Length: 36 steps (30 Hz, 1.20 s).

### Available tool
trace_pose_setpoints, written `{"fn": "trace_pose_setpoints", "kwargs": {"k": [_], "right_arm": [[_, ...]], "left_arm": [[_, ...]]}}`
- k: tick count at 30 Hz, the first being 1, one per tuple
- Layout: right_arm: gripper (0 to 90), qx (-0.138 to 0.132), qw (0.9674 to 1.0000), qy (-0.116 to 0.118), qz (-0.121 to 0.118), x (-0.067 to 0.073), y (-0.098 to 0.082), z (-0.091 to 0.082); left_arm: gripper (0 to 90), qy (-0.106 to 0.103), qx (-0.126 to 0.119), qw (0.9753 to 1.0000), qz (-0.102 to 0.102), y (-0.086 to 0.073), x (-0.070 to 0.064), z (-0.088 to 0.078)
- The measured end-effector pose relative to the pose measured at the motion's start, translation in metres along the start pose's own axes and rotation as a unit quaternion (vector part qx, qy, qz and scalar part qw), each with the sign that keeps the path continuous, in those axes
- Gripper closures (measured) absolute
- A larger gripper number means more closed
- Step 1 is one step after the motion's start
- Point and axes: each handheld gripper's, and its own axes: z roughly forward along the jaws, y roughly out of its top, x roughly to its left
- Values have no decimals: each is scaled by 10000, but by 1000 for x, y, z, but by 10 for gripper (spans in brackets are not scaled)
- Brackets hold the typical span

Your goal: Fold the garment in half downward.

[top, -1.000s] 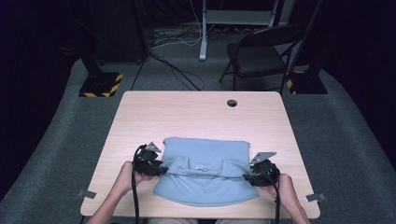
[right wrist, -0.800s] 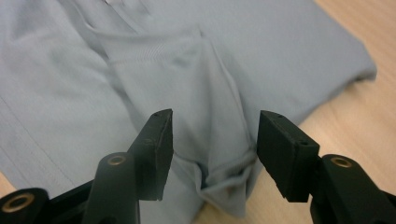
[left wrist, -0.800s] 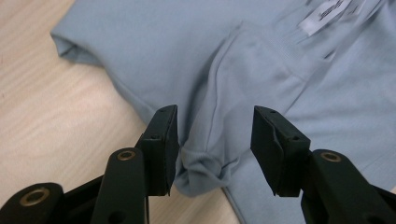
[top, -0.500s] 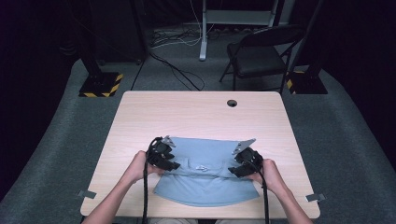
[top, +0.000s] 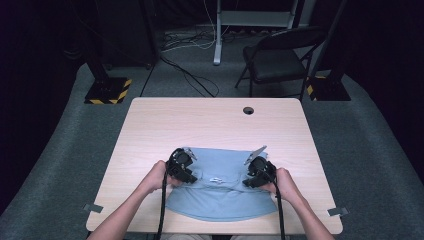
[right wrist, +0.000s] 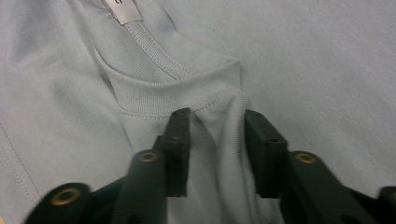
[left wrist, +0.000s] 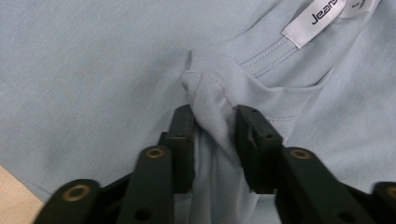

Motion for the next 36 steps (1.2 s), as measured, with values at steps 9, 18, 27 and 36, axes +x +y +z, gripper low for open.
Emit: {"fn": "trace_pose_setpoints", "kwargs": {"k": [9, 18, 27, 36], "right_arm": [[846, -347, 9992, -207, 37, 10, -9, -7], [845, -873, 9960, -176, -8, 25, -24, -33], [840, -996, 9949, -62, -175, 47, -49, -40], [776, -940, 9951, 226, -208, 53, -71, -39]], "left_arm": [[826, 220, -396, 9990, 56, -7, -12, -9], [828, 160, -827, 9963, 157, -21, -32, -35], [821, -116, -802, 9964, 264, -39, -50, -35], [701, -500, -859, 9949, 197, -58, -54, -40]]}}
